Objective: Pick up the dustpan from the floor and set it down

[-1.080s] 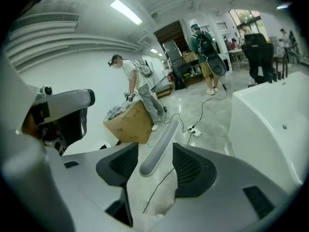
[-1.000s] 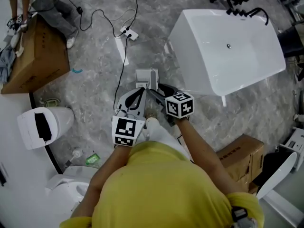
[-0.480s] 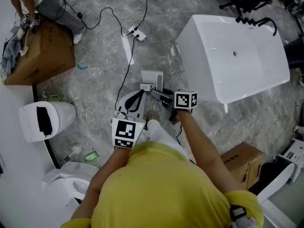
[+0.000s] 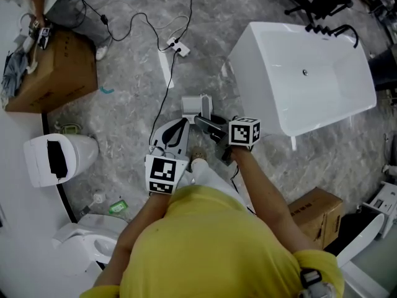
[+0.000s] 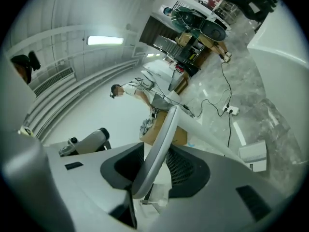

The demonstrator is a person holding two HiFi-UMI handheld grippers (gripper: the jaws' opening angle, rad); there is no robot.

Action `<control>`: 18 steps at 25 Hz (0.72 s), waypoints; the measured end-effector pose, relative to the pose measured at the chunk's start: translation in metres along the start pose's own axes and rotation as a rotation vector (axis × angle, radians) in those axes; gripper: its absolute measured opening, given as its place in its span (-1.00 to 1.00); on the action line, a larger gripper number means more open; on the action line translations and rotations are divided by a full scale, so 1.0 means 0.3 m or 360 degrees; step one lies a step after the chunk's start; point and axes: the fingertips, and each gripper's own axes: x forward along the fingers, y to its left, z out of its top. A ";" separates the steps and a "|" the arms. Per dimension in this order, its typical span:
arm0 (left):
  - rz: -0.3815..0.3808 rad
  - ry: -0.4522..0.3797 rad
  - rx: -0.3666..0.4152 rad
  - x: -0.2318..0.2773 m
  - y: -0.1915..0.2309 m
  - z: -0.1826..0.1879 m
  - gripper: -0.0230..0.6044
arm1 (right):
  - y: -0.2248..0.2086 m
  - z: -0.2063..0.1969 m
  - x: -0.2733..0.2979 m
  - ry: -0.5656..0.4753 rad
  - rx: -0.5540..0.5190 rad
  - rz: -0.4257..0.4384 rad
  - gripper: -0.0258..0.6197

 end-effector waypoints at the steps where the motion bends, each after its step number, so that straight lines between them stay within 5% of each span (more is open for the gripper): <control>1: -0.0001 -0.0006 -0.0001 -0.002 -0.002 0.001 -0.92 | 0.027 0.005 -0.010 -0.0006 -0.0010 0.0008 -0.43; 18: 0.0021 -0.0100 0.0009 -0.044 0.011 0.057 -0.92 | 0.459 0.026 -0.182 -0.0054 -0.0232 0.0068 -0.36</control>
